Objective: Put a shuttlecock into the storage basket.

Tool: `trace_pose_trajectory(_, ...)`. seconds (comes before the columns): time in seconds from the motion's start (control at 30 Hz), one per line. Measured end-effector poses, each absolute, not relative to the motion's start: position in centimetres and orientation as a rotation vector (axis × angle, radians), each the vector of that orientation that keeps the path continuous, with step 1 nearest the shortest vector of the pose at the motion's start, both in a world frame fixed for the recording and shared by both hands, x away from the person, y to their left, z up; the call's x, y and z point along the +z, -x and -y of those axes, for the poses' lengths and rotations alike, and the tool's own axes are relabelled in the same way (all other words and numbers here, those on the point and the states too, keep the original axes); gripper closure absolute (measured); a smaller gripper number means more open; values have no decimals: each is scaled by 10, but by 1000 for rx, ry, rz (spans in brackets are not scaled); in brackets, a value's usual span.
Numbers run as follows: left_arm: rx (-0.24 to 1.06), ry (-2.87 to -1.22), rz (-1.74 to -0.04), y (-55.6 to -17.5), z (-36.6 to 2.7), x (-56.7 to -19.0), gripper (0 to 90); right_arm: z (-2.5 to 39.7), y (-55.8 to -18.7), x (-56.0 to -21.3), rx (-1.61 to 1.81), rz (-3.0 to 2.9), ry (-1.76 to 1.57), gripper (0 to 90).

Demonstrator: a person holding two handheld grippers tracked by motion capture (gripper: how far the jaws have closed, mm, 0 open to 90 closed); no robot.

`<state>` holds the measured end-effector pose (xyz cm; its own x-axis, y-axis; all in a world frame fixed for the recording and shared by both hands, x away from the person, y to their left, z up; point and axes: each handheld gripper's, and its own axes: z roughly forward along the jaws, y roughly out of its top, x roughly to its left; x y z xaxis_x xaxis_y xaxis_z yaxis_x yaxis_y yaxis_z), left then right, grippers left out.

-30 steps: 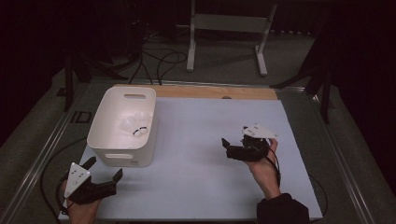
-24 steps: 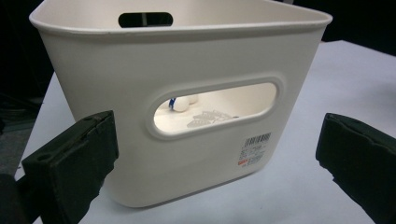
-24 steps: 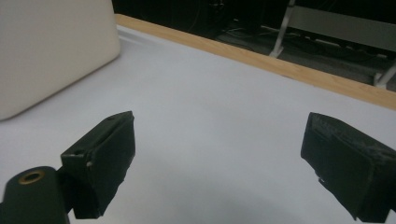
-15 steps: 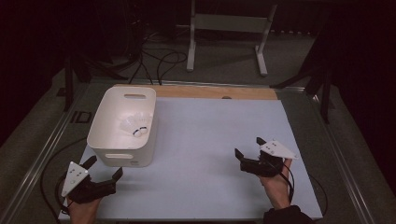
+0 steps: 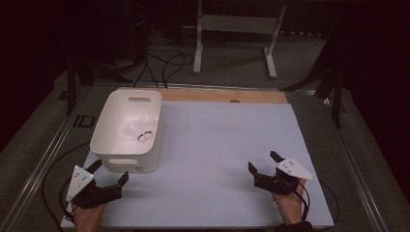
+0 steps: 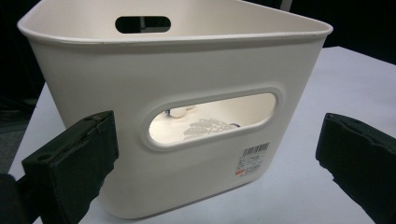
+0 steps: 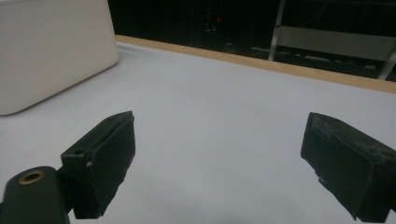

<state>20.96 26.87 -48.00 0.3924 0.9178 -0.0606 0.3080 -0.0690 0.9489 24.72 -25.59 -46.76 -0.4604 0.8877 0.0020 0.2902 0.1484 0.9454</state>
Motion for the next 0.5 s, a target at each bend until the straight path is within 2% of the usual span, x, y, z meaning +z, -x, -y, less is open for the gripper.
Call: trace_pose_trajectory(0.5, 732, -1650, -1089, -210, -262, -481, 1, 262, -250, -478, 1298, -1835, -1122, 98)
